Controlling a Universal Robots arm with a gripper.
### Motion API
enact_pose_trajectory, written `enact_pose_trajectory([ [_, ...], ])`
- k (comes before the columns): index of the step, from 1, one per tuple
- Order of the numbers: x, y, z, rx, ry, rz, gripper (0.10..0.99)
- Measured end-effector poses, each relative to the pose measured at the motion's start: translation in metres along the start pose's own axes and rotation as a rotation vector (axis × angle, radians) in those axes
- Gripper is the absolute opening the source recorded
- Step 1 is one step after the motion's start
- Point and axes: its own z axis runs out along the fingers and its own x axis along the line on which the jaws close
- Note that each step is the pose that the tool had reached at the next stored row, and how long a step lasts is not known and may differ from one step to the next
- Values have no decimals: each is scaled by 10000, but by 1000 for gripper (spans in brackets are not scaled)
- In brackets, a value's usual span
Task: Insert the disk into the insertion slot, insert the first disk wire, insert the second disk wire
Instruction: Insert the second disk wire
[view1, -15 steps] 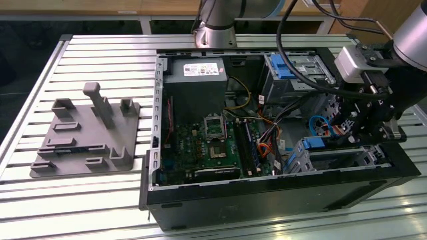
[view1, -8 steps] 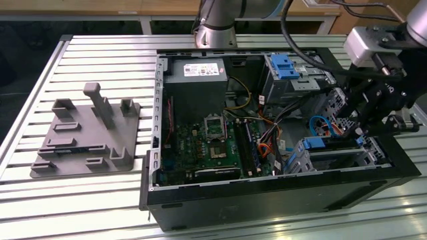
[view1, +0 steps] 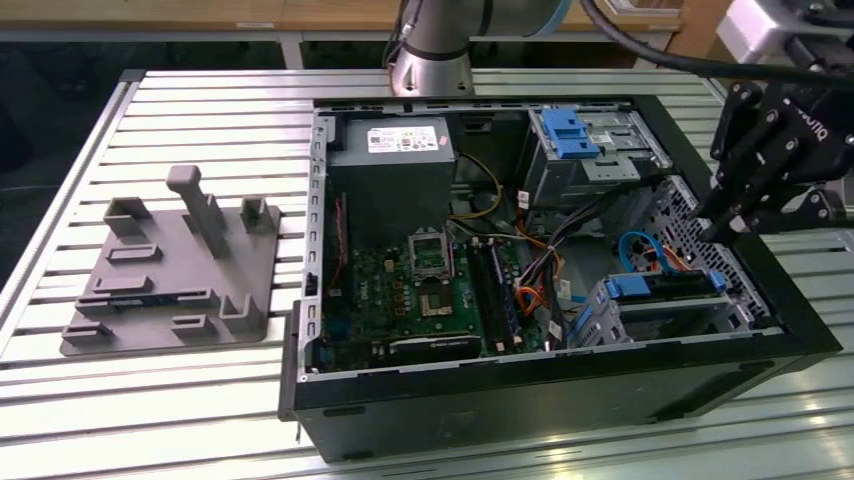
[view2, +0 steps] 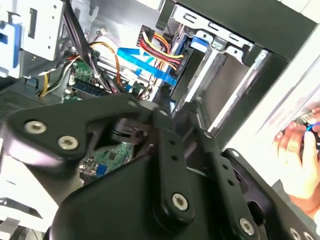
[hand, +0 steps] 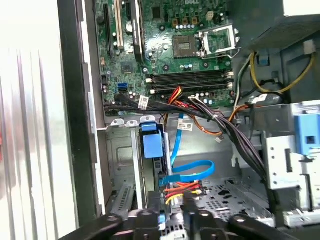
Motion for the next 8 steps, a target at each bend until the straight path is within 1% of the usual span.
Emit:
enact_pose_trajectory([
  [2, -11, 2, -15, 7, 51, 16, 212],
  [3, -12, 2, -16, 8, 64, 17, 212],
  [5, -12, 2, -16, 8, 66, 17, 102],
  [8, -12, 2, -17, 9, 69, 17, 102],
])
